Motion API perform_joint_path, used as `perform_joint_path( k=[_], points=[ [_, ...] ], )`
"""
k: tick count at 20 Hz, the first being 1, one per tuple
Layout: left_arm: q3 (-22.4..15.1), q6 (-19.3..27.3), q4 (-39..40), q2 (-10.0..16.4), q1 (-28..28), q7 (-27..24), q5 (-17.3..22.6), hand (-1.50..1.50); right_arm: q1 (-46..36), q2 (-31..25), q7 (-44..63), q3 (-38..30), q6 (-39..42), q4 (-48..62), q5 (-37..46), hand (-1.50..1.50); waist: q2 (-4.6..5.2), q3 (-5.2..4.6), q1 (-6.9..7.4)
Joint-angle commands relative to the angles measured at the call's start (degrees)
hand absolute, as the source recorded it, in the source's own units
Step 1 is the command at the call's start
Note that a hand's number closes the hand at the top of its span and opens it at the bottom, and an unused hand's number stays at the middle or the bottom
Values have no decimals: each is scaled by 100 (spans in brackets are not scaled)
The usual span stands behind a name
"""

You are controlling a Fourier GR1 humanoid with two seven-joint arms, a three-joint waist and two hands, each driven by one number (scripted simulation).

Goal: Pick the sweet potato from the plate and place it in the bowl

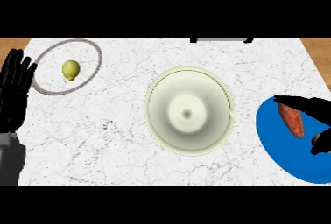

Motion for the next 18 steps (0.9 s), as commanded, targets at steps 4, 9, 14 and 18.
perform_joint_path(
  k=[4,9,14,18],
  points=[
    [41,-11,-143,24,-51,142,-36,0,-475,181,-143,-153,-399,1202,473,-150,9,4,31],
    [-218,218,19,-267,-251,71,-286,0,-778,260,-653,-160,-960,1833,723,150,22,7,43],
    [-7,-9,53,-75,-93,-97,-185,0,-550,359,-751,-443,-1300,1481,503,150,4,3,6],
    [37,68,439,-114,-501,-65,-160,0,-595,334,-872,-507,-1213,1340,498,150,-1,1,-26]
  ],
)
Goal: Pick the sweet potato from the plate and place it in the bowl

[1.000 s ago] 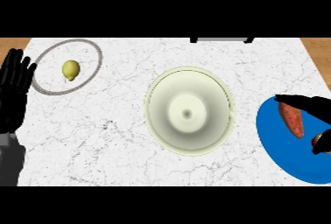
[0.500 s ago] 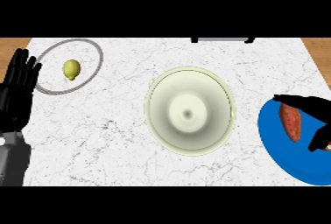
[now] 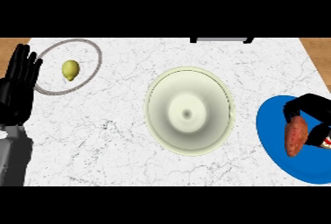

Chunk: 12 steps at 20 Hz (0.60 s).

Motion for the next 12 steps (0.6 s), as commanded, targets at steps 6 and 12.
perform_joint_path(
  k=[6,12],
  points=[
    [213,-121,-191,201,294,103,116,0,700,-1042,1044,-834,-672,561,-152,150,-12,20,-121],
    [126,-98,106,-54,375,-341,18,0,1547,-1400,1228,-1199,-804,-189,-546,150,-31,6,-165]
  ],
)
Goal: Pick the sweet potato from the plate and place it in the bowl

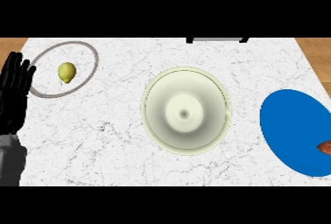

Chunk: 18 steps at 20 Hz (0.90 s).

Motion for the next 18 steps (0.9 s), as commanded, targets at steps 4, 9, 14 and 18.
perform_joint_path(
  k=[4,9,14,18],
  points=[
    [72,-96,29,68,7,77,81,0,620,-159,819,-501,-314,-1385,-469,150,-21,-6,-52],
    [219,-144,60,225,-62,123,137,0,1040,-648,811,-1003,593,-2693,-1195,150,-23,-8,-75],
    [-3,37,-309,-34,253,196,-28,0,1384,-844,432,-1609,1405,-3981,-2187,150,-76,-12,-181],
    [170,-136,-269,64,412,23,119,0,1580,-457,815,-1922,2026,-5159,-2933,150,-72,-13,-168]
  ],
)
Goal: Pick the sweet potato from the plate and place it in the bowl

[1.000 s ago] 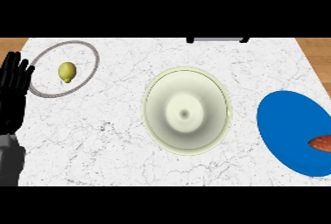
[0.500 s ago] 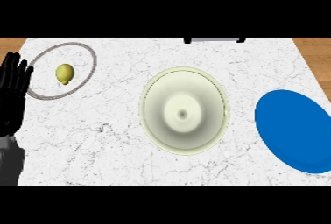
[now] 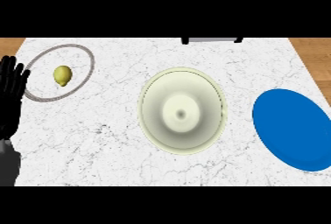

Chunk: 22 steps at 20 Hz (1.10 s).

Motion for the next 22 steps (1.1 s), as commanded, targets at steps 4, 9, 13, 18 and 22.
perform_joint_path(
  k=[4,9,13,18,22],
  points=[
    [-55,77,138,-18,-186,87,-79,0,-244,446,1220,-427,1561,-1947,-1634,150,-2,-7,-30],
    [-34,27,39,62,-302,191,-28,0,-420,796,3068,-470,2254,-3362,-2639,150,26,3,64],
    [-45,-24,267,-47,-192,-116,-55,0,-1231,921,5017,-51,2293,-3998,-3381,150,55,-2,201],
    [-65,-99,447,25,-460,-148,-62,0,-1704,1612,6365,1419,1643,-4709,-3136,150,91,8,295],
    [-258,-43,-87,-151,-223,106,-73,0,-2376,1902,7235,2321,1457,-4733,-2923,150,85,14,352]
  ],
)
